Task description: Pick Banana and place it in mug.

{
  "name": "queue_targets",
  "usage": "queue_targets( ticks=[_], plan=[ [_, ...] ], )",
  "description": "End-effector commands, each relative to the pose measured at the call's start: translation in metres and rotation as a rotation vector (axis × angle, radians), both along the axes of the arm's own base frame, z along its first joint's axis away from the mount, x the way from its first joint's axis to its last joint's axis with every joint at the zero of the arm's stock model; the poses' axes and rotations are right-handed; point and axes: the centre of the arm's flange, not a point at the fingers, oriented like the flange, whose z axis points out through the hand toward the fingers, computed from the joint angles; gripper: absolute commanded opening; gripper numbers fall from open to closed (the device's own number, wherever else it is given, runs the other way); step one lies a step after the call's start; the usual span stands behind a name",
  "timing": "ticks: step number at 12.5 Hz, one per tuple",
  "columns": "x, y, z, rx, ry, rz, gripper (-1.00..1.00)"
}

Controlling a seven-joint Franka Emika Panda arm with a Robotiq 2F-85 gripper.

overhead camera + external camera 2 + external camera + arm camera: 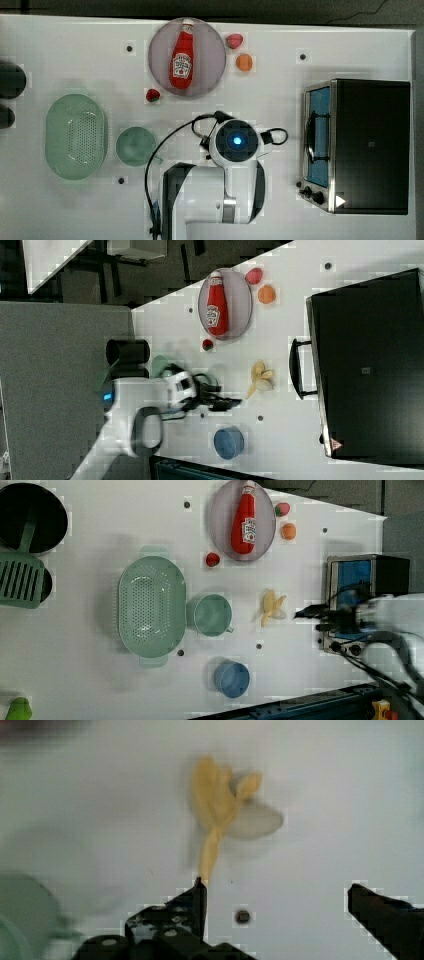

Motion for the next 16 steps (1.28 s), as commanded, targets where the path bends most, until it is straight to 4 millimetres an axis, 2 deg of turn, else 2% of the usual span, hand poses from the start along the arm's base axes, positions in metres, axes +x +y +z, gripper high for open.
queue_targets(
  ticks=[1, 7, 10, 11, 14, 16],
  plan=[
    [0.016, -0.003, 0.011, 0.042, -0.11, 0.25, 1.0],
    [0.019, 0.003, -0.089, 0.049, -0.091, 0.304, 1.0],
    [0.016, 0.006, -0.117, 0.051, -0.093, 0.311, 1.0],
    [0.015, 0.006, -0.123, 0.051, -0.089, 0.31, 0.91],
    [0.015, 0.006, -0.126, 0.051, -0.095, 0.311, 0.17],
    [0.019, 0.006, -0.121, 0.048, -0.108, 0.311, -0.27]
  ],
)
